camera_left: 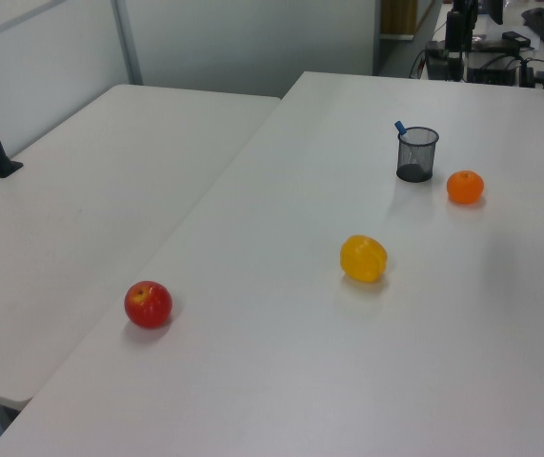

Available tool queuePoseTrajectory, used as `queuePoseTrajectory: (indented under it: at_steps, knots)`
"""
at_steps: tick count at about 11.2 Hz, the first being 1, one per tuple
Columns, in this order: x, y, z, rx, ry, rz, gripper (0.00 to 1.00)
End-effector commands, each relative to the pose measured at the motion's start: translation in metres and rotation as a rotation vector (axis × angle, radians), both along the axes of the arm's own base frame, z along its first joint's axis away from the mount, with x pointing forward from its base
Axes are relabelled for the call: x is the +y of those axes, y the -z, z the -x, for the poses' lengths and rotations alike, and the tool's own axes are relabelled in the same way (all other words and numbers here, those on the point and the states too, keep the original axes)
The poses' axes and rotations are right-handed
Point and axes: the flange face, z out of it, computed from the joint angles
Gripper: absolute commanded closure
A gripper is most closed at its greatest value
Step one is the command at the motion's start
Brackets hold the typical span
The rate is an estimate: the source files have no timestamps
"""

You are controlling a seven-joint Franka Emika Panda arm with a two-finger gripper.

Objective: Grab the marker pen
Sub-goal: 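Move the open gripper over the black mesh pen cup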

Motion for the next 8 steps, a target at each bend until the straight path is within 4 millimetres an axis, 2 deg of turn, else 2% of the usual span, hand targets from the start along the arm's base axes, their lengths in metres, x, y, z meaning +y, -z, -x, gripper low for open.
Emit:
queuePoseTrajectory:
  at_steps: [1, 6, 8]
  knots:
    - [0.001, -0.003, -0.001, 0.005, -0.011, -0.003, 0.0]
    - [-0.002, -0.002, -0.002, 0.009, -0.014, -0.003, 0.0]
    - [-0.019, 0.006, -0.009, 0.016, -0.002, -0.001, 0.0]
